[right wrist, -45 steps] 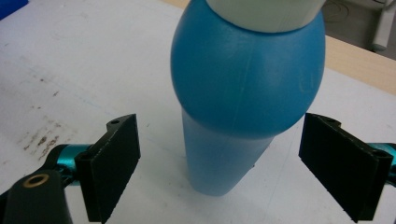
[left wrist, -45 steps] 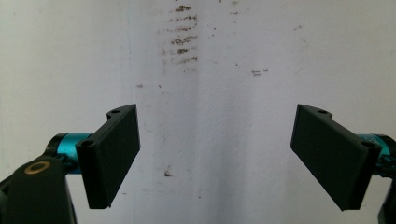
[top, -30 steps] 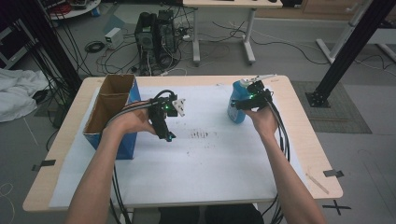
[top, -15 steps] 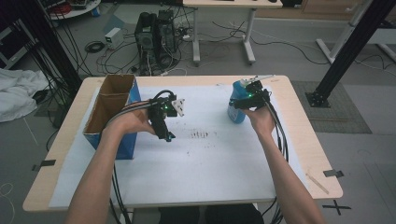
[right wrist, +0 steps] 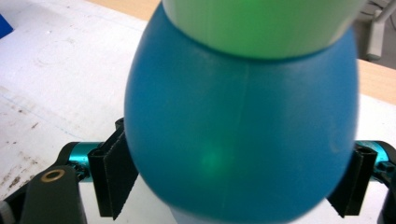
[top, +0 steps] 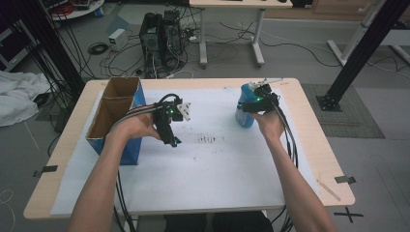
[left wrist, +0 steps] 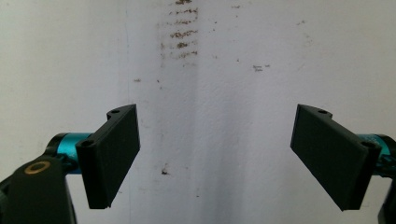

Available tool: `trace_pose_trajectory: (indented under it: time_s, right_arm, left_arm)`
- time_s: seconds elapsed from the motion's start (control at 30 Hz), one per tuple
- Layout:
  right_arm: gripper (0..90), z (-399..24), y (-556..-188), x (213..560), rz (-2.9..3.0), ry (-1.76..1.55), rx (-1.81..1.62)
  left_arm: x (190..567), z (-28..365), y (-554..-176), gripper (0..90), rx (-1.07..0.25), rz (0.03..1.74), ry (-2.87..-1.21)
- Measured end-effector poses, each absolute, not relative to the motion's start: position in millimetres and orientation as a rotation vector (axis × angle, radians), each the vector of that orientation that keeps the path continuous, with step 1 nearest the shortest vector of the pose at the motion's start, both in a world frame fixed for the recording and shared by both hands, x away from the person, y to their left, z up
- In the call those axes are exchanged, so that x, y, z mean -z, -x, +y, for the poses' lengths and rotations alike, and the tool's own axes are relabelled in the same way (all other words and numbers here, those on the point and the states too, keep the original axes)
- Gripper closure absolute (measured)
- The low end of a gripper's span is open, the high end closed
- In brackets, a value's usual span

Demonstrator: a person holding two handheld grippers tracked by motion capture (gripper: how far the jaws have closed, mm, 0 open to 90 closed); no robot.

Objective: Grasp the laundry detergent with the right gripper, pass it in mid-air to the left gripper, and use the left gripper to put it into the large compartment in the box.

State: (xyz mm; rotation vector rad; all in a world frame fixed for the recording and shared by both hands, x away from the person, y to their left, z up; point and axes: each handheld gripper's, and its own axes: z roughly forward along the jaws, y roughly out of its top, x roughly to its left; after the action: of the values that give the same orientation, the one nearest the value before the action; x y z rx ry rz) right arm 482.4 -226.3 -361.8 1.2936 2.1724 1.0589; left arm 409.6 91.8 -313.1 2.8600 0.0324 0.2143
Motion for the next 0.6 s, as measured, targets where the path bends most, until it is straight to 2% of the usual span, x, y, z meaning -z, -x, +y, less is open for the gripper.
trace_pose_trajectory:
  time_s: [0.17,0.5,0.6]
  right_arm:
    - [20.5,-226.1,-482.7,363.6,2.182,-1.294,-1.069]
    - [21.0,-224.4,-483.0,365.3,2.179,-1.305,-1.065]
    - [25.3,-225.5,-482.9,365.5,2.173,-1.274,-1.064]
  left_arm:
    - [313.9,92.2,-409.3,15.8,-0.213,0.038,-2.855]
    - [314.0,93.6,-409.1,15.8,-0.213,0.039,-2.858]
    - [314.2,93.5,-408.9,15.8,-0.212,0.042,-2.855]
